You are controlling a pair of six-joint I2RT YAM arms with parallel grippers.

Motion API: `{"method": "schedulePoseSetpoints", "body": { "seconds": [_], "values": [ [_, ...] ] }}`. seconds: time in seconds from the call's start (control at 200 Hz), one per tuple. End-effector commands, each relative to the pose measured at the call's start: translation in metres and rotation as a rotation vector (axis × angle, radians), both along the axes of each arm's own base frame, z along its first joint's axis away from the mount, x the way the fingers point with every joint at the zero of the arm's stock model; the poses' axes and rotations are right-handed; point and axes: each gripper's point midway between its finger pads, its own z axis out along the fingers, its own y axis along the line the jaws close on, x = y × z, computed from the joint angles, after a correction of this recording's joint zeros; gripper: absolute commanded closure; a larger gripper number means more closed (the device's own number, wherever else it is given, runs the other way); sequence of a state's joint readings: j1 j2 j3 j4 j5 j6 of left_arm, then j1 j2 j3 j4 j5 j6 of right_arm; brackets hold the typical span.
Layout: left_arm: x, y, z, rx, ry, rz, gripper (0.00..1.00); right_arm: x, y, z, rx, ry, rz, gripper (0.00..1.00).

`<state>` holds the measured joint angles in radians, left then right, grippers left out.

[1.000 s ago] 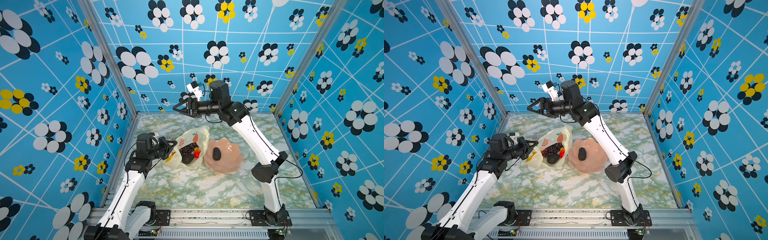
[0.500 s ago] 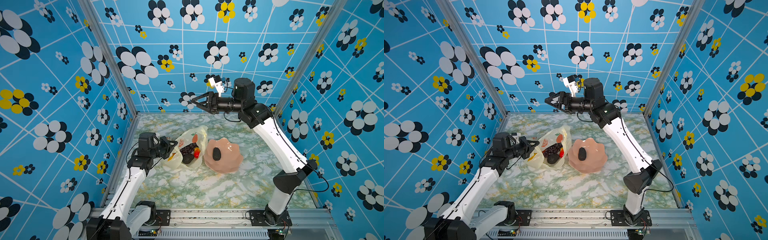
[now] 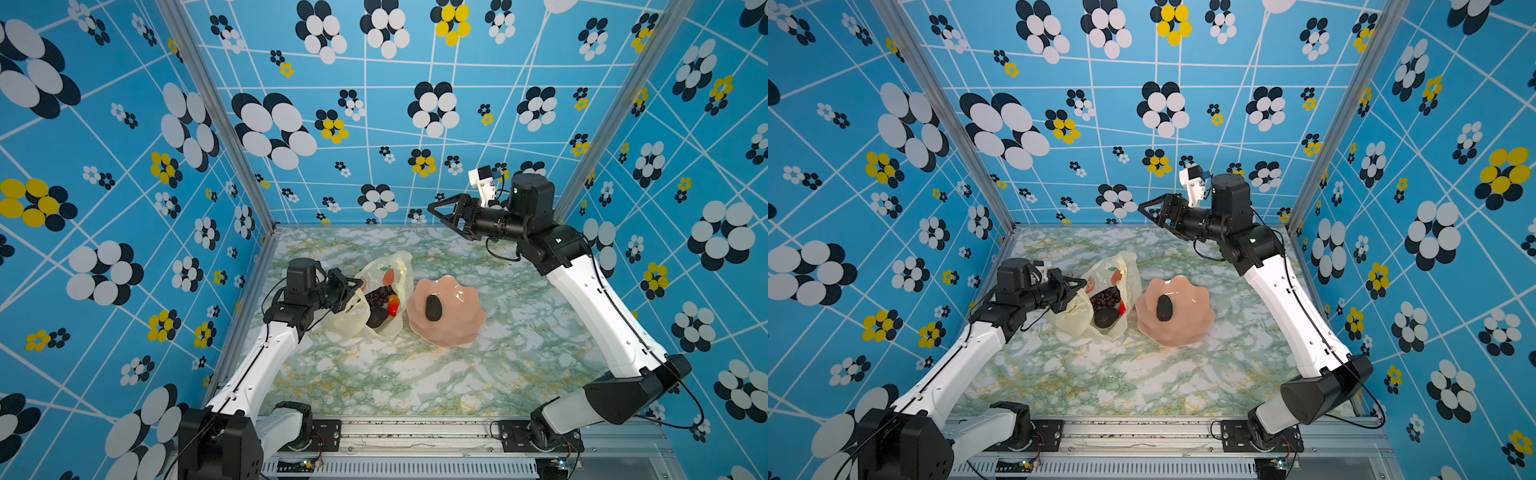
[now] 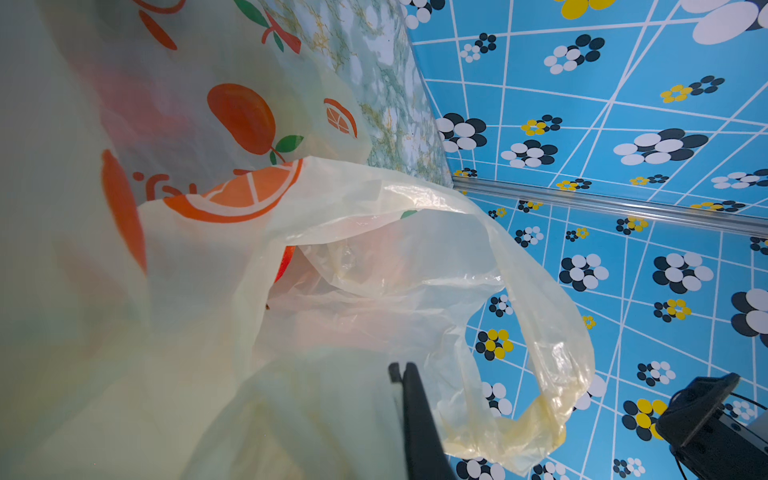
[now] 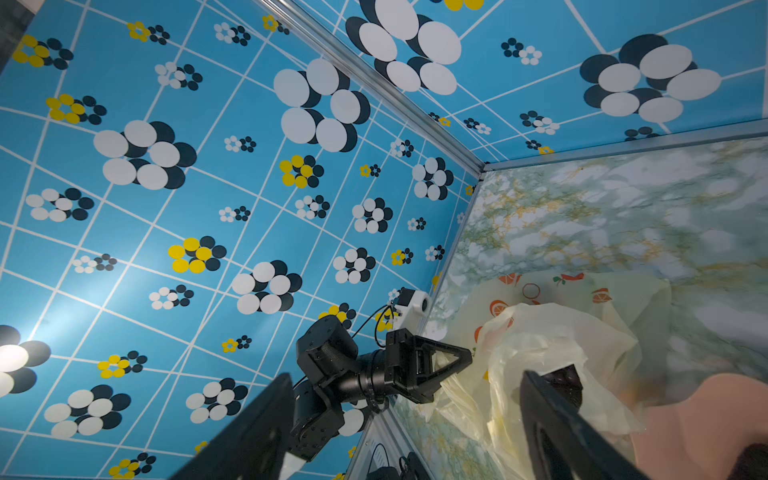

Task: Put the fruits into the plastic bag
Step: 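Swing the right gripper back away from the bag toward the far side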

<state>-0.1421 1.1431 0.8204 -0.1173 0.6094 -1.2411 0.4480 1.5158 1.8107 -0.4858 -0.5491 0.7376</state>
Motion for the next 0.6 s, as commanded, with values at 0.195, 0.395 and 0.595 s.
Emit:
{"method": "schedulePoseSetpoints", "body": {
  "seconds": [0.195, 0.395, 0.595],
  "values": [
    [0.010, -0.012, 0.014, 0.006, -0.057, -0.023, 1.00, -0.009, -0.033, -0.052, -0.261, 0.099, -0.092, 0.13],
    [0.008, -0.015, 0.011, 0.008, -0.051, -0.029, 1.00, -0.010, -0.055, -0.093, -0.437, 0.235, -0.159, 0.13],
    [0.006, -0.015, 0.011, 0.010, -0.048, -0.028, 1.00, -0.011, -0.063, -0.129, -0.543, 0.366, -0.169, 0.13]
  ]
}}
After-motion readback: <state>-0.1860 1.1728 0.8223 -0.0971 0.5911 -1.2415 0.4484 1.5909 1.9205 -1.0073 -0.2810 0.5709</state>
